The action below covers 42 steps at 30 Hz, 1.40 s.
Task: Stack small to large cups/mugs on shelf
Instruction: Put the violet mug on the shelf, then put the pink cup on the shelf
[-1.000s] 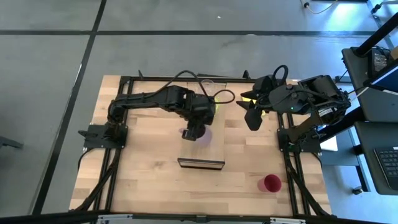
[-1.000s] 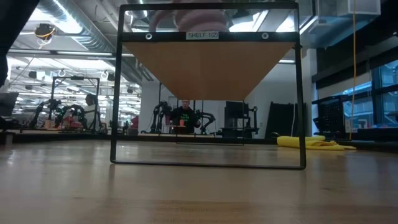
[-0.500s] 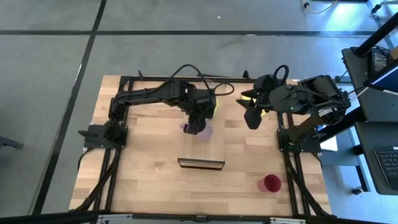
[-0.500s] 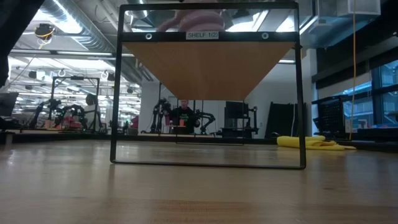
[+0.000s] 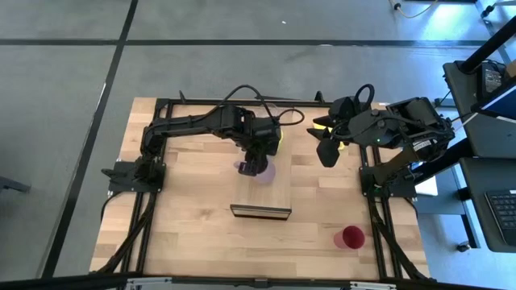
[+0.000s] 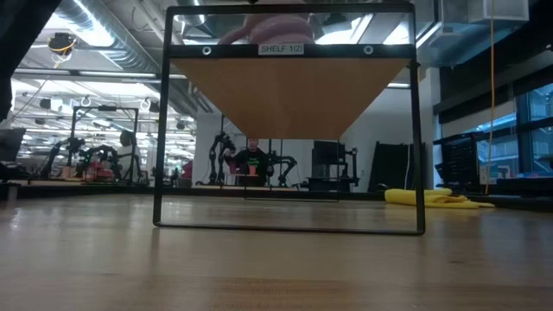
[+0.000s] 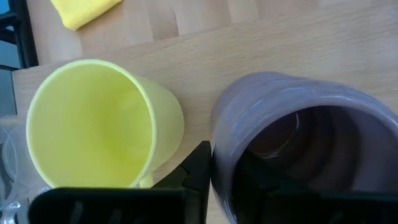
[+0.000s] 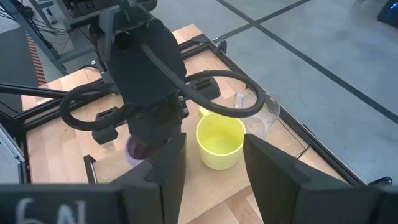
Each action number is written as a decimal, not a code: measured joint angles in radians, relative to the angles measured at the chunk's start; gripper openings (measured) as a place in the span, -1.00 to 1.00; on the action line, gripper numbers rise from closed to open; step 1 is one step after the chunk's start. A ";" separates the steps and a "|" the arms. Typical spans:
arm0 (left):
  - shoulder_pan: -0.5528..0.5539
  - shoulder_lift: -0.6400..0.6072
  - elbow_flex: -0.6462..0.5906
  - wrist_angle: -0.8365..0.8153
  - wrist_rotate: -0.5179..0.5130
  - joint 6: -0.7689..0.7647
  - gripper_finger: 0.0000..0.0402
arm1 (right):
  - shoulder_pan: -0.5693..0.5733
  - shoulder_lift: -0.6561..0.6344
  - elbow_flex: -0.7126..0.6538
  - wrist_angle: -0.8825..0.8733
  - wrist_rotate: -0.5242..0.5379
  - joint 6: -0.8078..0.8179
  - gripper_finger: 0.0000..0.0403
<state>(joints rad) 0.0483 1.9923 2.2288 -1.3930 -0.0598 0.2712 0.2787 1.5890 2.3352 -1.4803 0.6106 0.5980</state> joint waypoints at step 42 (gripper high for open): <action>0.040 -0.136 0.108 -0.035 -0.070 -0.083 -0.70 | 0.091 0.002 -0.042 -0.090 -0.027 0.186 -0.20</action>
<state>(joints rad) 0.0879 1.8562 2.3365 -1.4280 -0.1298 0.1879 0.3695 1.5906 2.2928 -1.5703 0.5840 0.7836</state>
